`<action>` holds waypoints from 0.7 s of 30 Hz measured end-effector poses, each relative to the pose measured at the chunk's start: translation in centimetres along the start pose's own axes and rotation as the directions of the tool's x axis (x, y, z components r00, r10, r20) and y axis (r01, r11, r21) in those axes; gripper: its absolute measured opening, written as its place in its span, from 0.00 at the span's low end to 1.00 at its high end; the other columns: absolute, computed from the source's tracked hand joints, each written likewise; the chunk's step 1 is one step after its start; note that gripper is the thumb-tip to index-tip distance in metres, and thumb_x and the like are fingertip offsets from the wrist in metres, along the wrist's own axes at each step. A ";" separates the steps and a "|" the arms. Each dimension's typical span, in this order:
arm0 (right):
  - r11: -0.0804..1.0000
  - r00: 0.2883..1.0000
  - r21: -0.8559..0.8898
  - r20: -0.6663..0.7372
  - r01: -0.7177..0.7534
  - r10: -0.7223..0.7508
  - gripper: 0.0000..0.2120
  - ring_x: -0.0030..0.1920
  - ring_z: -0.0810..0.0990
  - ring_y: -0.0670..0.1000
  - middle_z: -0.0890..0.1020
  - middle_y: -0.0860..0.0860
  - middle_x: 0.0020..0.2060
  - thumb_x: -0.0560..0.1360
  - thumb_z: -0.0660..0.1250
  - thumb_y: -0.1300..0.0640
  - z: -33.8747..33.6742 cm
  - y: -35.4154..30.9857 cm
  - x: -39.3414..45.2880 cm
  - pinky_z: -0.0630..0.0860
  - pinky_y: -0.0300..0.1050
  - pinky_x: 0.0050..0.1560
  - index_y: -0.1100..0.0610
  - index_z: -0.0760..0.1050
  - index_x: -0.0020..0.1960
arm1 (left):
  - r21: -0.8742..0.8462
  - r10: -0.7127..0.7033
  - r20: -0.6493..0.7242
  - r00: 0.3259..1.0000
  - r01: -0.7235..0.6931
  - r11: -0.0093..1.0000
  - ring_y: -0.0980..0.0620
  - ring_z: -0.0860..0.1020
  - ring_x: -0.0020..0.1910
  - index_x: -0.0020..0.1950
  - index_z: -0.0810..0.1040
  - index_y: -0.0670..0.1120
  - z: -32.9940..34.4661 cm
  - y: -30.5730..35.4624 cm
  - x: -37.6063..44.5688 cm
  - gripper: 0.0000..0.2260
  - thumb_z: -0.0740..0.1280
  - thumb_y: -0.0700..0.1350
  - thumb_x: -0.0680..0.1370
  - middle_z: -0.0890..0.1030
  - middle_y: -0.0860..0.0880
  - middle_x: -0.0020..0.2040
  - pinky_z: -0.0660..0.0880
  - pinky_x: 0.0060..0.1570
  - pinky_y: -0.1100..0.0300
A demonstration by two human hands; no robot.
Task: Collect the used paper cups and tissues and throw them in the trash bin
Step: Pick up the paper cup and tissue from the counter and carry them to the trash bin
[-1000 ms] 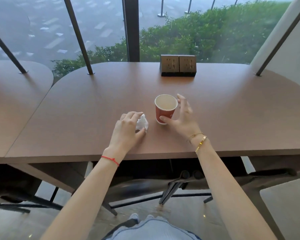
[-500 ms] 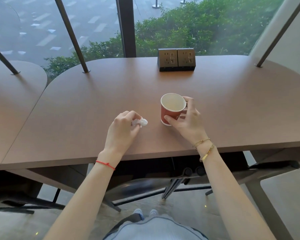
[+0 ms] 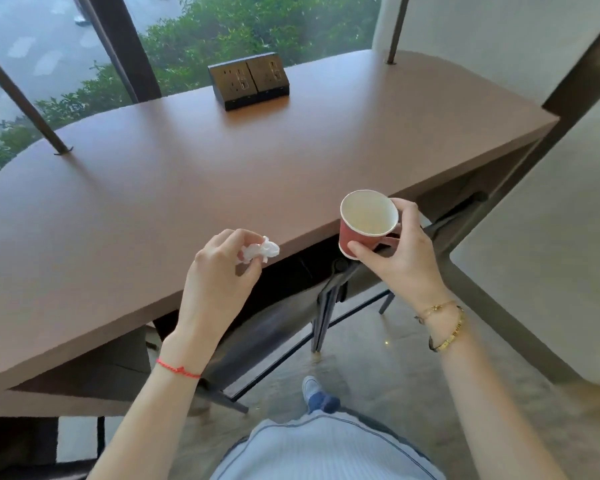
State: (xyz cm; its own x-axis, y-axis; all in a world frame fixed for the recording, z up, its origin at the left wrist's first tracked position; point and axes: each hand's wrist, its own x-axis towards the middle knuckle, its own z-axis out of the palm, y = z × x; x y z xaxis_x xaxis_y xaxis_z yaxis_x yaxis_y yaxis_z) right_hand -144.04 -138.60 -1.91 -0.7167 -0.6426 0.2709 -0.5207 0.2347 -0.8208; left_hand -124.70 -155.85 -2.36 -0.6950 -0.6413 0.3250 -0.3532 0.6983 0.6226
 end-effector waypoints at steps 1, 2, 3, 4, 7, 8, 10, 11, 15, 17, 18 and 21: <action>1.000 0.999 -0.005 -0.039 -0.027 0.027 0.34 0.56 0.73 0.35 0.70 0.37 0.55 0.65 0.78 0.53 -0.2 -0.2 -1.8 0.73 0.25 0.48 0.52 0.62 0.63 | -0.017 0.032 0.032 0.999 -0.031 0.999 0.58 0.76 0.41 0.52 0.79 0.50 -0.1 0.2 -0.6 0.08 0.71 0.41 0.75 0.78 0.56 0.47 0.77 0.41 0.63; 0.998 0.996 -0.007 -0.077 -0.055 0.055 0.34 0.56 0.72 0.32 0.71 0.37 0.55 0.65 0.78 0.53 -0.4 -0.3 -3.7 0.73 0.24 0.47 0.52 0.62 0.64 | -0.031 0.063 0.064 0.996 -0.061 0.998 0.57 0.76 0.41 0.53 0.79 0.50 -0.3 0.4 -1.2 0.08 0.71 0.41 0.75 0.79 0.56 0.47 0.77 0.41 0.61; 0.997 0.990 -0.009 -0.116 -0.082 0.081 0.34 0.55 0.72 0.31 0.72 0.40 0.55 0.65 0.78 0.53 -0.6 -0.5 -5.7 0.73 0.24 0.46 0.53 0.63 0.64 | -0.043 0.095 0.095 0.991 -0.091 0.995 0.57 0.77 0.41 0.53 0.79 0.50 -0.4 0.5 -1.8 0.09 0.71 0.41 0.75 0.79 0.56 0.48 0.78 0.42 0.59; 0.994 0.982 -0.011 -0.155 -0.110 0.107 0.34 0.56 0.72 0.32 0.72 0.43 0.56 0.65 0.78 0.53 -0.7 -0.7 -7.8 0.74 0.25 0.46 0.53 0.63 0.64 | -0.053 0.127 0.127 0.984 -0.121 0.991 0.56 0.77 0.42 0.54 0.79 0.50 -0.5 0.7 -2.5 0.09 0.71 0.41 0.75 0.79 0.56 0.48 0.78 0.43 0.57; 0.981 0.943 -0.008 -0.275 -0.195 0.185 0.33 0.56 0.75 0.39 0.74 0.47 0.58 0.65 0.78 0.54 -0.9 -1.4 -14.1 0.75 0.28 0.49 0.54 0.64 0.63 | -0.080 0.215 0.228 0.950 -0.202 0.976 0.56 0.77 0.44 0.55 0.79 0.51 -0.6 1.5 -4.9 0.10 0.70 0.42 0.75 0.80 0.56 0.51 0.78 0.45 0.56; 0.974 0.926 -0.007 -0.314 -0.225 0.211 0.33 0.55 0.75 0.40 0.74 0.46 0.58 0.65 0.78 0.54 -1.0 -1.7 -16.2 0.74 0.29 0.50 0.54 0.64 0.62 | -0.094 0.244 0.264 0.933 -0.227 0.969 0.56 0.77 0.44 0.56 0.79 0.52 -0.5 1.7 -5.9 0.10 0.70 0.43 0.75 0.80 0.56 0.51 0.78 0.45 0.57; 0.959 0.888 -0.013 -0.382 -0.284 0.257 0.32 0.55 0.75 0.37 0.73 0.40 0.56 0.65 0.78 0.54 -1.2 -2.4 -20.0 0.72 0.26 0.50 0.52 0.64 0.62 | -0.139 0.301 0.323 0.897 -0.270 0.953 0.58 0.76 0.42 0.55 0.79 0.52 -0.3 2.4 -7.7 0.10 0.70 0.42 0.75 0.79 0.56 0.50 0.78 0.43 0.58; 0.948 0.865 -0.012 -0.412 -0.319 0.286 0.32 0.55 0.74 0.36 0.73 0.38 0.55 0.65 0.78 0.53 -1.3 -2.9 -22.1 0.72 0.25 0.50 0.51 0.64 0.62 | -0.164 0.330 0.350 0.876 -0.290 0.943 0.59 0.76 0.41 0.55 0.80 0.53 -0.1 2.8 -8.6 0.10 0.71 0.42 0.75 0.79 0.57 0.49 0.78 0.42 0.59; 0.899 0.756 0.012 -0.536 -0.437 0.375 0.32 0.55 0.75 0.41 0.74 0.43 0.57 0.65 0.77 0.52 -1.5 -4.6 -30.0 0.73 0.29 0.51 0.49 0.64 0.62 | -0.270 0.450 0.455 0.769 -0.362 0.892 0.58 0.77 0.40 0.54 0.79 0.53 0.8 4.8 -12.0 0.10 0.71 0.42 0.75 0.78 0.57 0.48 0.78 0.41 0.56; 0.870 0.689 0.029 -0.598 -0.492 0.409 0.32 0.55 0.76 0.42 0.74 0.45 0.57 0.65 0.77 0.52 -1.5 -5.5 -33.8 0.72 0.28 0.50 0.48 0.64 0.62 | -0.317 0.502 0.500 0.706 -0.390 0.865 0.57 0.77 0.40 0.54 0.79 0.52 1.5 6.0 -13.8 0.10 0.71 0.42 0.75 0.79 0.57 0.49 0.79 0.41 0.54; 0.855 0.652 0.034 -0.631 -0.518 0.420 0.31 0.55 0.76 0.42 0.74 0.45 0.57 0.65 0.77 0.52 -1.5 -6.0 -35.6 0.71 0.26 0.50 0.48 0.63 0.62 | -0.342 0.532 0.516 0.671 -0.408 0.846 0.57 0.77 0.40 0.54 0.79 0.52 1.8 6.8 -14.8 0.10 0.71 0.42 0.75 0.78 0.57 0.48 0.79 0.42 0.53; 0.811 0.535 0.068 -0.719 -0.581 0.444 0.32 0.54 0.76 0.39 0.74 0.44 0.56 0.65 0.78 0.53 -1.6 -7.2 -41.1 0.70 0.25 0.49 0.48 0.63 0.62 | -0.407 0.625 0.545 0.560 -0.475 0.780 0.56 0.75 0.41 0.55 0.80 0.51 2.8 9.2 -18.0 0.09 0.70 0.43 0.75 0.79 0.55 0.47 0.78 0.42 0.54</action>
State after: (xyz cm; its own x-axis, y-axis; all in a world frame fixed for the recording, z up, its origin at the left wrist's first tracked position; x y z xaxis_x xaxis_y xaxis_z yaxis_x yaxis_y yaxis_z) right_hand -111.58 -112.70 -6.35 -0.9480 0.2847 0.1424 0.0256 0.5141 -0.8574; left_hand -117.20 -137.01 -4.49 -0.9506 0.2505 0.1830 0.3093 0.7198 0.6214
